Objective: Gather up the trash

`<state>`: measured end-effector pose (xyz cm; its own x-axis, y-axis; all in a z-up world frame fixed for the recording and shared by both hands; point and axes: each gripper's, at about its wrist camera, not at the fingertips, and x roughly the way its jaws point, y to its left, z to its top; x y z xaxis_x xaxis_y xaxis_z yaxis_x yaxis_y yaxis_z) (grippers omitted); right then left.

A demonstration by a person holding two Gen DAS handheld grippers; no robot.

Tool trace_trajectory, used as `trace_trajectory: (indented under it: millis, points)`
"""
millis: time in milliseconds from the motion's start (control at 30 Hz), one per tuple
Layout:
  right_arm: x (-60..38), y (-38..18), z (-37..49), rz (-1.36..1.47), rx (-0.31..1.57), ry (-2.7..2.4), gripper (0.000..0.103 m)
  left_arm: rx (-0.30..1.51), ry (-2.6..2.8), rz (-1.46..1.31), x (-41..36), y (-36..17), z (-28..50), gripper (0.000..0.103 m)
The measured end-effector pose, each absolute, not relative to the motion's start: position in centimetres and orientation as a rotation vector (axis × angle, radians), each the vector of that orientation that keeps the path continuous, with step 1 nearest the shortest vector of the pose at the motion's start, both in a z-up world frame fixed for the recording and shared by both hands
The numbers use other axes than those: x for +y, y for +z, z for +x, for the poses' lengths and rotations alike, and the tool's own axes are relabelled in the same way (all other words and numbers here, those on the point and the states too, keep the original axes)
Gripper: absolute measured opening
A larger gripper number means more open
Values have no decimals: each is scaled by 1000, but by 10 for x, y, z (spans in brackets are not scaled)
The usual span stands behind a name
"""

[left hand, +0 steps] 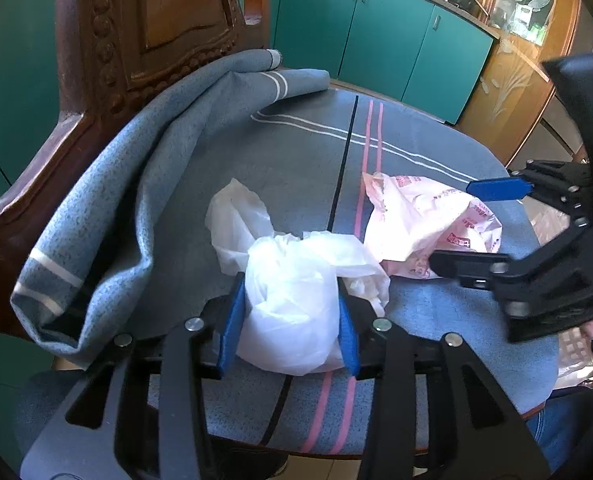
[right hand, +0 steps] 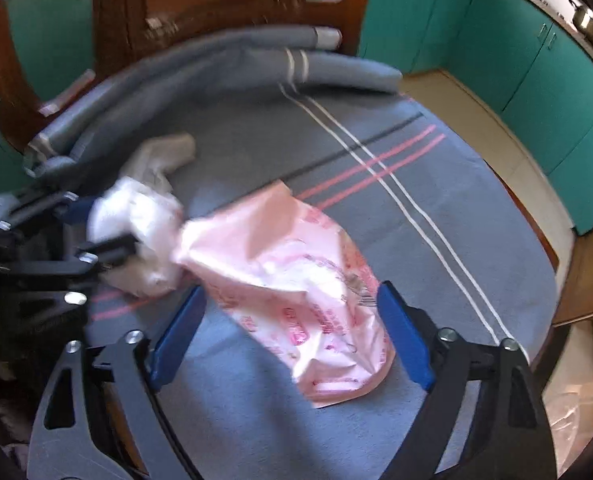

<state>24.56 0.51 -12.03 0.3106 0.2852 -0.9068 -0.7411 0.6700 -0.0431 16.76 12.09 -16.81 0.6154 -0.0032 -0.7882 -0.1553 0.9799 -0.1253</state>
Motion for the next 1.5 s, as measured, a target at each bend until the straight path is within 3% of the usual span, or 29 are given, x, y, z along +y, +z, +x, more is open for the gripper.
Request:
trace_trajectory:
  millis: [233, 400, 500, 633, 733, 833, 1200, 1500]
  points:
    - [-4, -141, 265, -411, 1098, 590, 84, 907, 95, -178, 120, -169, 169, 45]
    - [-17, -136, 258, -316, 1106, 550, 44, 915, 101, -178, 118, -170, 172, 48]
    - [-33, -132, 248, -232, 1102, 520, 40, 916, 108, -158, 112, -171, 174, 49]
    - [-50, -124, 233, -166, 1066, 506, 38, 914, 118, -138, 106, -169, 177, 48]
    - [-65, -115, 225, -127, 1023, 497, 38, 913, 110, -138, 101, -168, 177, 30]
    - [-84, -108, 222, -87, 975, 498, 38, 898, 105, -122, 94, -165, 178, 24]
    - [-145, -86, 210, 82, 851, 504, 38, 787, 179, -23, 67, -127, 156, 25]
    - [-139, -87, 200, 15, 826, 477, 38, 786, 173, 20, 49, -121, 147, 25]
